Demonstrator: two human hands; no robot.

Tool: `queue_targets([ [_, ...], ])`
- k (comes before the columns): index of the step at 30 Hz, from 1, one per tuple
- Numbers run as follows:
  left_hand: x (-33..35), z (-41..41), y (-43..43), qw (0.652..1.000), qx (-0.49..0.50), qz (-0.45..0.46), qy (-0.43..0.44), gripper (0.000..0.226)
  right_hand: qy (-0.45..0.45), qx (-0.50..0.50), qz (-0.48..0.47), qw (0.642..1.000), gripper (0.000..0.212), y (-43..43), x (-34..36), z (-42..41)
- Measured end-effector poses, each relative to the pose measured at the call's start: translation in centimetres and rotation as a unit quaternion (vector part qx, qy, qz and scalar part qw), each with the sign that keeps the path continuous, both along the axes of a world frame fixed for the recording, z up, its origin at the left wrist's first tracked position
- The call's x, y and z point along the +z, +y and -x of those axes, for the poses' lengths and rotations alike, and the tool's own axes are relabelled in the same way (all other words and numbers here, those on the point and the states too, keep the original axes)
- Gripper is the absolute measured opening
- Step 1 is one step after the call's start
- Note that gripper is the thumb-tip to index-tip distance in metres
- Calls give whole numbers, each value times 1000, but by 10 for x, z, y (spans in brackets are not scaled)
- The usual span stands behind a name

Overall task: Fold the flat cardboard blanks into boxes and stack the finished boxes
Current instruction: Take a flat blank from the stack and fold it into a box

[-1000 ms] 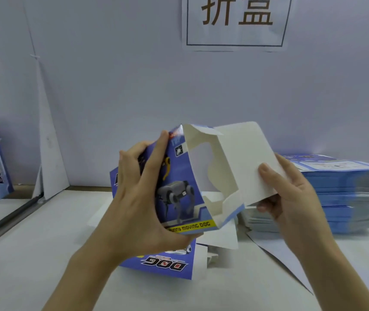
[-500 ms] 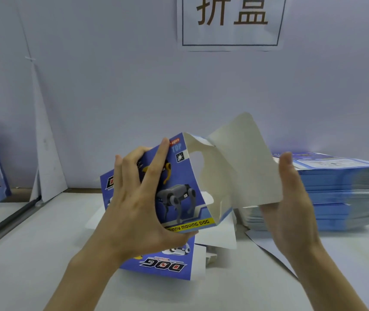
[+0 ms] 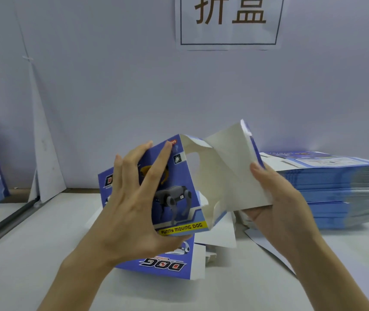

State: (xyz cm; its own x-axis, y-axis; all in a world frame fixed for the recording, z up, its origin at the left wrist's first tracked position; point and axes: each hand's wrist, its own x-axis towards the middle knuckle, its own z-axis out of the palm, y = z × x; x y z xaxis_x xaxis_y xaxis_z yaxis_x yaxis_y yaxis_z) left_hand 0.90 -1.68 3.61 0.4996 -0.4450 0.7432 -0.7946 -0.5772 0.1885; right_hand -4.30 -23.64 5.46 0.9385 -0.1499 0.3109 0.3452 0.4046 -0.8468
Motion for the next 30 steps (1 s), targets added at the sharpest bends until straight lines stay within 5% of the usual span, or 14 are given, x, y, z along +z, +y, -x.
queue_targets([
  [12,1,-2,0,997,37,-38,-56,118,-27,-42,116,992,24,-6,-1,-3],
  [17,2,3,-1,998,26,-26,-45,118,-73,-191,138,969,33,-6,-6,-7],
  [23,3,8,-11,996,69,-15,-52,117,-75,-31,114,990,21,7,-7,-3],
  [30,-1,8,-20,987,111,-50,-105,118,-145,-59,175,972,38,40,-24,-8],
])
